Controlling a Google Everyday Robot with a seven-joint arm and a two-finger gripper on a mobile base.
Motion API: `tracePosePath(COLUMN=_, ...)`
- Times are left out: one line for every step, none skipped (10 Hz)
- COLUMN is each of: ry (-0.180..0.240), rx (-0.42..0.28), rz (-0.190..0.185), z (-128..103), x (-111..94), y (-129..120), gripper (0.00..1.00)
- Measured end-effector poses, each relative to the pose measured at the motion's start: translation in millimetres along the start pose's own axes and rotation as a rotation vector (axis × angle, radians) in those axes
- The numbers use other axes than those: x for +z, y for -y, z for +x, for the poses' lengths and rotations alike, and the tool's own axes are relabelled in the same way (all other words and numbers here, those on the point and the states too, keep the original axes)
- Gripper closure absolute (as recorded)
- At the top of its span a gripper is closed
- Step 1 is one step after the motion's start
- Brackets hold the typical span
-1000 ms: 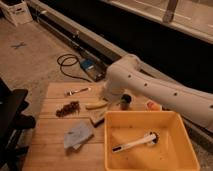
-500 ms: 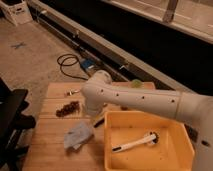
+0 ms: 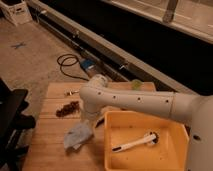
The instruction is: Wipe table surface with towel
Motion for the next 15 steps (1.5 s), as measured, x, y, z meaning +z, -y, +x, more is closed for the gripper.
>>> tracePosePath(ry=0.003, rx=0.002, rz=0.000, z=1, x=2, y=2, gripper=0.50)
tracePosePath(ry=0.013, rx=-0.004, rz=-0.005, z=0, x=8, y=6, gripper=0.50)
tracePosePath(ry=0.038, rx=-0.017, rz=-0.001, z=-6, x=23, y=16, gripper=0.50)
tracePosePath(ry=0.062, rx=-0.034, rz=0.002, z=-13, x=35, y=26, gripper=0.50)
tracePosePath(ry=0.080, rx=-0.049, rz=0.004, z=-19, x=42, y=33, gripper=0.50)
tracePosePath(ry=0.096, rx=-0.071, rz=0.003, z=-26, x=48, y=39, gripper=0.50)
tracePosePath(ry=0.111, rx=-0.093, rz=0.000, z=-32, x=54, y=43, gripper=0.50)
tracePosePath(ry=0.120, rx=-0.107, rz=-0.005, z=-36, x=58, y=47, gripper=0.50)
tracePosePath(ry=0.139, rx=-0.127, rz=-0.023, z=-41, x=67, y=49, gripper=0.50)
tracePosePath(ry=0.161, rx=-0.133, rz=-0.040, z=-41, x=75, y=45, gripper=0.50)
tracePosePath(ry=0.183, rx=-0.133, rz=-0.049, z=-40, x=83, y=44, gripper=0.50)
tracePosePath(ry=0.201, rx=-0.135, rz=-0.057, z=-40, x=91, y=43, gripper=0.50)
tracePosePath(ry=0.224, rx=-0.132, rz=-0.076, z=-38, x=102, y=40, gripper=0.50)
tracePosePath(ry=0.243, rx=-0.123, rz=-0.092, z=-35, x=111, y=36, gripper=0.50)
tracePosePath(ry=0.258, rx=-0.108, rz=-0.093, z=-33, x=114, y=36, gripper=0.52)
